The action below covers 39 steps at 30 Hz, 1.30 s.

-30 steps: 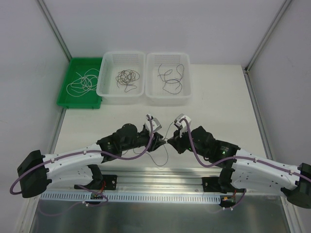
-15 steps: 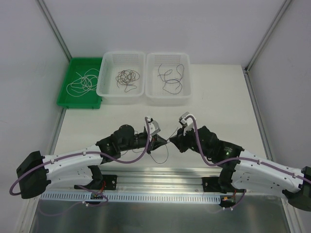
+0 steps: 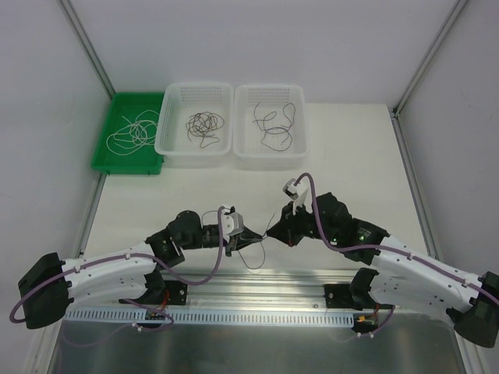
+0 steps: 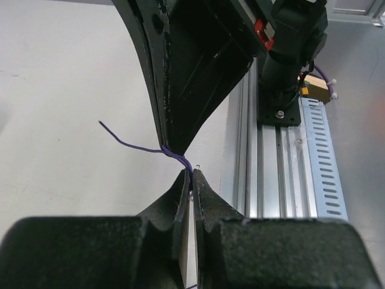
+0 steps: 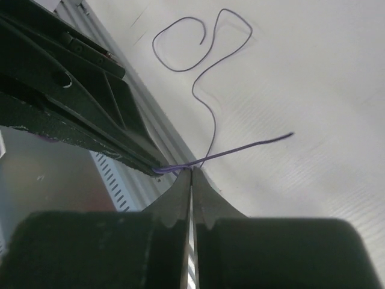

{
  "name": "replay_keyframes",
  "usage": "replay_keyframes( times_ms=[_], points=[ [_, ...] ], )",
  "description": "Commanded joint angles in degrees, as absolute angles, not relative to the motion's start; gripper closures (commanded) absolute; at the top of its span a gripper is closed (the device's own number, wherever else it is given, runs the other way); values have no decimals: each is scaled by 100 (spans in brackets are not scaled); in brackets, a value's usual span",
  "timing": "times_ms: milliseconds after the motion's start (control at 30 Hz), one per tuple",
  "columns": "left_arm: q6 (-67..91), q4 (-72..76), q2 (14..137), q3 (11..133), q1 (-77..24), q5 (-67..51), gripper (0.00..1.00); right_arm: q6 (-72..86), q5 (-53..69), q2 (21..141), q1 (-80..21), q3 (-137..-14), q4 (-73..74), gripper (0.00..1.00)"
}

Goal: Untangle the cables
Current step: Untie the cable.

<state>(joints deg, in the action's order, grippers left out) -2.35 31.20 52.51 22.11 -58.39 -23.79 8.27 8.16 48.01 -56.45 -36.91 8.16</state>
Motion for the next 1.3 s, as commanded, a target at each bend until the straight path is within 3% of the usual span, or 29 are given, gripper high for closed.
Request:
replay_keyframes(
  times_ms=[0, 200, 333, 400, 467, 533, 667, 767, 1067, 1267],
  points=[
    [-404, 3937, 4712, 1715, -5915, -2937, 100, 896, 1571, 4983, -5186, -3745, 221, 99],
    [-545, 4288, 4158, 1170, -5906, -2346, 99, 1045, 3610, 5448, -5001, -3779, -684, 99],
    [-580, 4658, 4095, 1037, -5897, -3023, 100, 950, 3332, 5800, -4940, -4016, -292, 99],
    [-510, 4432, 4139, 1107, -5897, -2744, 98, 967, 3419, 5897, -4922, -3991, -438, 99],
    [-484, 4071, 4210, 1291, -5897, -2366, 72, 959, 3062, 5845, -4931, -4034, -335, 99],
    [-344, 3406, 4245, 1536, -5897, -1558, 55, 818, 2525, 5810, -4974, -4279, 425, 99],
    [-158, 3015, 4192, 1731, -5915, -757, 32, 694, 1322, 5792, -5018, -4631, 1361, 99],
    [-316, 2892, 4210, 1863, -6029, -475, 23, 677, 706, 5853, -5246, -4877, 1757, 99],
    [-703, 2637, 5071, 2610, -6354, 430, 25, 747, -957, 6231, -6064, -5475, 2522, 99],
    [-686, 2496, 5449, 2874, -6469, 563, 40, 782, -1186, 6319, -6205, -5572, 2584, 99]
  ],
)
